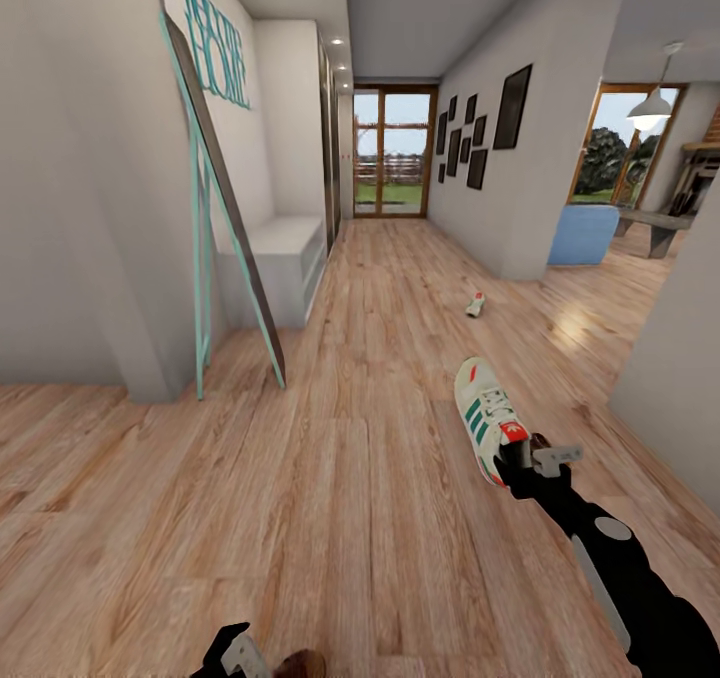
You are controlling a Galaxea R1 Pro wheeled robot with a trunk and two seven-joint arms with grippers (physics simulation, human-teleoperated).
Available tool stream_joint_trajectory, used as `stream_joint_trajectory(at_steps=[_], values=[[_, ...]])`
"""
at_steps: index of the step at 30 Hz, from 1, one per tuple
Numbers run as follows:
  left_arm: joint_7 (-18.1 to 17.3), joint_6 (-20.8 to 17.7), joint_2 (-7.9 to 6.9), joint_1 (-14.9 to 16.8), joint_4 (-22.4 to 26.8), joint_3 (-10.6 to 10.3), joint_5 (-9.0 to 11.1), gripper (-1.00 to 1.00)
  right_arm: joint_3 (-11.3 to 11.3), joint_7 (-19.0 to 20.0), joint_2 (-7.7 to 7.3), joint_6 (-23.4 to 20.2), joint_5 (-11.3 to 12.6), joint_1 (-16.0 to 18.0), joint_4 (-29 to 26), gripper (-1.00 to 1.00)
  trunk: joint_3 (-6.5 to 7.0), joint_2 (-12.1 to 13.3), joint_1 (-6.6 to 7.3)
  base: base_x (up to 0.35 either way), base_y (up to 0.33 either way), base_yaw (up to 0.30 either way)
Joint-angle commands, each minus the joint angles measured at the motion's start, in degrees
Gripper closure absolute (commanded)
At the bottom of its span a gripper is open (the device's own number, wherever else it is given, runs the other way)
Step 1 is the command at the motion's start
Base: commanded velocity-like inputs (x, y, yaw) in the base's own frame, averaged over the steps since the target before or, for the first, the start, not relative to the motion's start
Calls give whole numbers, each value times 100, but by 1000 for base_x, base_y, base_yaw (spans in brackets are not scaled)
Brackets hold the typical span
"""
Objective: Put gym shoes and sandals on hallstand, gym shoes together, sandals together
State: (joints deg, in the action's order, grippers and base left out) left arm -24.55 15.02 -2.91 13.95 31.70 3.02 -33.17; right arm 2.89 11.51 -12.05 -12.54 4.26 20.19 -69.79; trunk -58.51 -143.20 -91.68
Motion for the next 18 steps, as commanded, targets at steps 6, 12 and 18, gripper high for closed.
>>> stream_joint_trajectory(at_steps=[6, 12, 18], values=[[-23, 36, -18, 3, -1, 40, -58, -100, 18, 26, 1, -38, 46, 3, -8, 100, -194, -12, -15, 0, 0, 0], [-23, 36, -19, 3, -6, 41, -58, -100, 19, 26, 1, -38, 41, 3, -8, 100, -381, -20, -30, 0, 0, 0], [-23, 36, -24, 3, -6, 41, -58, -100, 19, 26, 1, -38, 40, 3, -8, 100, -569, -28, -46, 0, 0, 0]])
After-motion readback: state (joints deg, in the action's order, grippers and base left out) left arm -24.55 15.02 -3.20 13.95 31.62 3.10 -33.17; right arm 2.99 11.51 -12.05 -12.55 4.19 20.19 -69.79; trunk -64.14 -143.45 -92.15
